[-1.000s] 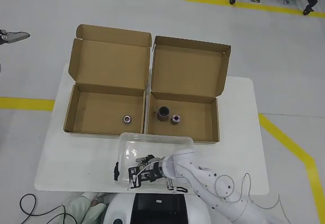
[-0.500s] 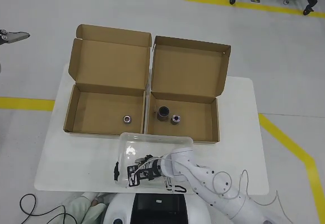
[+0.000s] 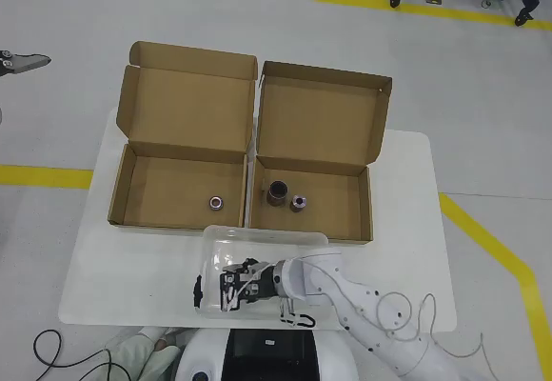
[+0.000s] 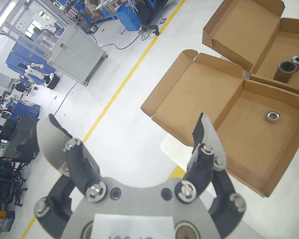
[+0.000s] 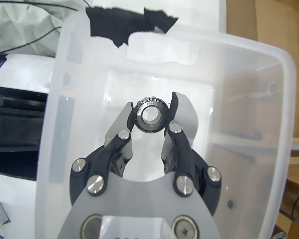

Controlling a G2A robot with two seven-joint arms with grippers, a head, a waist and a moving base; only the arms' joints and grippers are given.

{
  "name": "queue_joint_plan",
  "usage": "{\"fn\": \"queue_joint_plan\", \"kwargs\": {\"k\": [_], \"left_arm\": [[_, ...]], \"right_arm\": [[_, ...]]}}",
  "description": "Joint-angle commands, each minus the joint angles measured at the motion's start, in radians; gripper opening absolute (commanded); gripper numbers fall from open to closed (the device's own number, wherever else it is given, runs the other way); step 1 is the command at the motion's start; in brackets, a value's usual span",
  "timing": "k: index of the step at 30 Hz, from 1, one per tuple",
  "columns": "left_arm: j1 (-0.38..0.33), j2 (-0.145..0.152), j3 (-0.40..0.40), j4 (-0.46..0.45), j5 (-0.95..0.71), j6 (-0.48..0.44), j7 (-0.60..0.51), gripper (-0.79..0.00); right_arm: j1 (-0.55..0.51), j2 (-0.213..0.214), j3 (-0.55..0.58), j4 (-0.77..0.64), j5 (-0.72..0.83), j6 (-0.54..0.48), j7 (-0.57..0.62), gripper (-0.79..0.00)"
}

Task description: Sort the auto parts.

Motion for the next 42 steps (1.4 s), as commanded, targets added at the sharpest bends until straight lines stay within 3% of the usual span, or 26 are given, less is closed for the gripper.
{"fn": "queue_joint_plan", "kwargs": {"k": [1, 9, 16, 24, 36, 42], "left_arm": [[0.0, 0.0, 0.0, 0.0, 0.0, 0.0, 0.0, 0.0], [0.0, 0.0, 0.0, 0.0, 0.0, 0.0, 0.0, 0.0], [0.0, 0.0, 0.0, 0.0, 0.0, 0.0, 0.0, 0.0], [0.0, 0.0, 0.0, 0.0, 0.0, 0.0, 0.0, 0.0], [0.0, 0.0, 0.0, 0.0, 0.0, 0.0, 0.0, 0.0], [0.0, 0.0, 0.0, 0.0, 0.0, 0.0, 0.0, 0.0]], "right_arm": [[-0.02, 0.011, 0.023, -0.046, -0.017, 0.007, -0.014, -0.785], [-0.083, 0.042, 0.112, -0.27, 0.008, 0.01, -0.06, -0.785], [-0.038, 0.044, 0.194, -0.372, 0.139, 0.069, -0.067, -0.785], [0.03, 0.039, 0.288, -0.349, 0.33, 0.121, -0.211, -0.785], [0.037, 0.034, 0.323, -0.275, 0.382, 0.111, -0.54, -0.785], [0.011, 0.039, 0.357, -0.255, 0.381, 0.096, -0.636, -0.785]]}}
